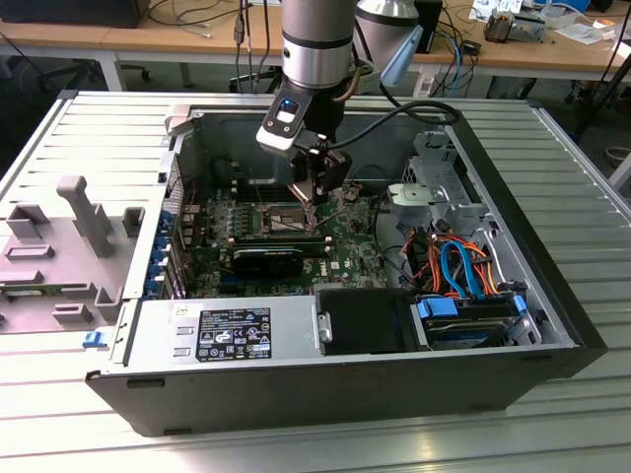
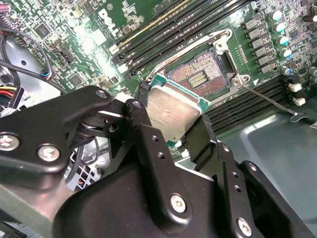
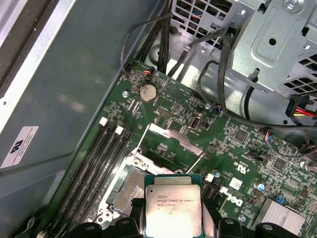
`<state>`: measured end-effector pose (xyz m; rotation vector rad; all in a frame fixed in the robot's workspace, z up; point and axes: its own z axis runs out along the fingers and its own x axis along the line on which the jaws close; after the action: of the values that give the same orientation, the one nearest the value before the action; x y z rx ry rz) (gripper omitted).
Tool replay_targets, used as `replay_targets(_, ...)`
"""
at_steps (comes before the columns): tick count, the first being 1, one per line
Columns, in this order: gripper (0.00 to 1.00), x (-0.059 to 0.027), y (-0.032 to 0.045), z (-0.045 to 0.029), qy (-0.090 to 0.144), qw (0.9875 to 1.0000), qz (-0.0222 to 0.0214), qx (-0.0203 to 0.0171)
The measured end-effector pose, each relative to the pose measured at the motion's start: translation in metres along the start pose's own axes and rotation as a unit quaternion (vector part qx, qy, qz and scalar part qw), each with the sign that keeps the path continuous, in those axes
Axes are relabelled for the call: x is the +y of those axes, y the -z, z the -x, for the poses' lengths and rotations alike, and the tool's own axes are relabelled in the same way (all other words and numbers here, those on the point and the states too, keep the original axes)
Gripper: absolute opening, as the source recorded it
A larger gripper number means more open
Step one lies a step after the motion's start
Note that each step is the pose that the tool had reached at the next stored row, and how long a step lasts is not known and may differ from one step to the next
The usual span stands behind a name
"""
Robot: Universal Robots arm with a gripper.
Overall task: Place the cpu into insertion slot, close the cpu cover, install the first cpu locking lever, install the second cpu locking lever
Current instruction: 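Place the cpu into insertion slot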
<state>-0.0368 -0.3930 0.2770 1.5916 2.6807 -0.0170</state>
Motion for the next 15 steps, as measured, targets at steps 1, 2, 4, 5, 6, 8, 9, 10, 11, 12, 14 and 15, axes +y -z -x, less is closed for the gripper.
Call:
replay_targets(1,0.54,0.0,0.0,0.0,-0.001,1.0,0.0,0.0)
replay_targets(2,0.54,0.0,0.0,0.0,-0.002,1.0,-0.0001,0.0)
replay_targets(4,0.54,0.0,0.0,0.0,-0.004,1.0,-0.0001,0.0)
replay_targets(5,0.54,0.0,0.0,0.0,-0.005,1.0,-0.0001,0.0)
replay_targets(6,0.54,0.0,0.0,0.0,-0.006,1.0,-0.0002,0.0)
replay_targets(8,0.54,0.0,0.0,0.0,-0.008,1.0,-0.0002,0.0)
replay_targets(9,0.54,0.0,0.0,0.0,-0.009,1.0,-0.0003,-0.0001)
replay_targets(10,0.54,0.0,0.0,0.0,-0.01,0.9999,-0.0003,-0.0001)
replay_targets(11,0.54,0.0,0.0,0.0,-0.011,0.9999,-0.0003,-0.0001)
replay_targets(12,0.54,0.0,0.0,0.0,-0.013,0.9999,-0.0003,-0.0001)
replay_targets(14,0.54,0.0,0.0,0.0,-0.015,0.9999,-0.0004,-0.0001)
replay_targets(15,0.54,0.0,0.0,0.0,-0.016,0.9999,-0.0004,0.0)
